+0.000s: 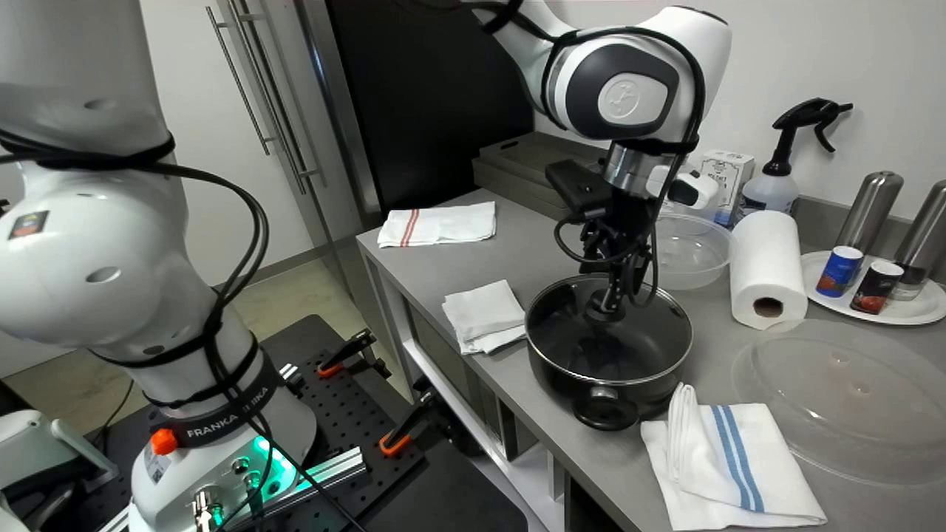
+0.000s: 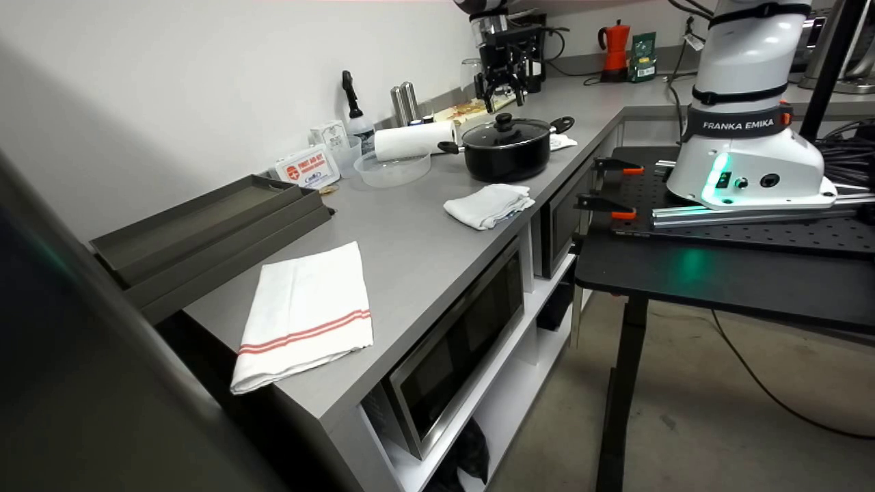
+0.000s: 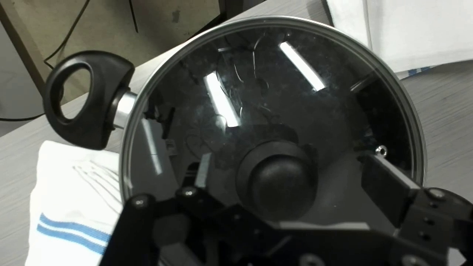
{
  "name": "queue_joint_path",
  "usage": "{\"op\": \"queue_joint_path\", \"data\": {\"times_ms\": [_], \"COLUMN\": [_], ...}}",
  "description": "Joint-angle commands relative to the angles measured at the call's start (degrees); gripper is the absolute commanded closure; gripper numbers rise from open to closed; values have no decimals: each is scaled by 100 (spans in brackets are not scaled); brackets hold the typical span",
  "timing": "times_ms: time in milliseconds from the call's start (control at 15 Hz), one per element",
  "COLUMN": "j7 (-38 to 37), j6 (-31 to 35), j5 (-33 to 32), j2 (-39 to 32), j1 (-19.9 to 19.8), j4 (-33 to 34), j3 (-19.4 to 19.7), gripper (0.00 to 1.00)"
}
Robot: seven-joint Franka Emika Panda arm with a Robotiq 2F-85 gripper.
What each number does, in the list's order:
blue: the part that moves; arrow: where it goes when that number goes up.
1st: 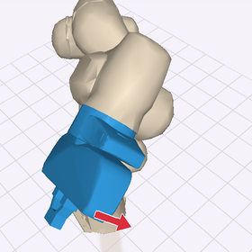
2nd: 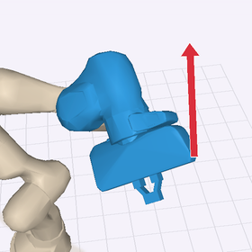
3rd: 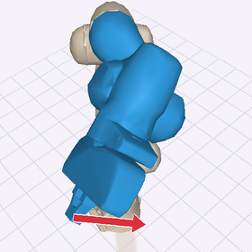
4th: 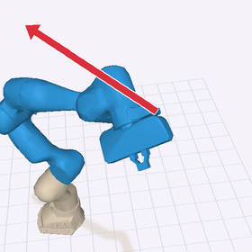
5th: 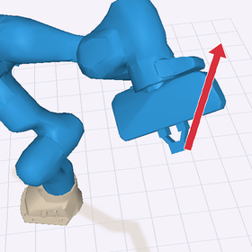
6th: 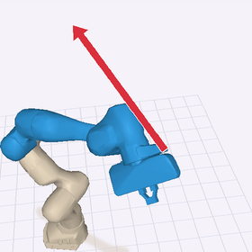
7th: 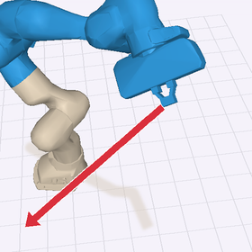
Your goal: Remove the glass lid from the black pot and put it on the table
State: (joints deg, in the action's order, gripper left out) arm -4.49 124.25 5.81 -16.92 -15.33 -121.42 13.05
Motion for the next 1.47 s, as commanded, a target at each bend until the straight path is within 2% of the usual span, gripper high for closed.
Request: {"op": "queue_joint_path", "data": {"times_ms": [0, 1400], "j7": [150, 174], "j6": [123, 141], "j5": [162, 438], "j2": [-127, -596], "j1": [-34, -174], "j4": [28, 480], "j3": [-36, -59], "gripper": [0, 0]}}
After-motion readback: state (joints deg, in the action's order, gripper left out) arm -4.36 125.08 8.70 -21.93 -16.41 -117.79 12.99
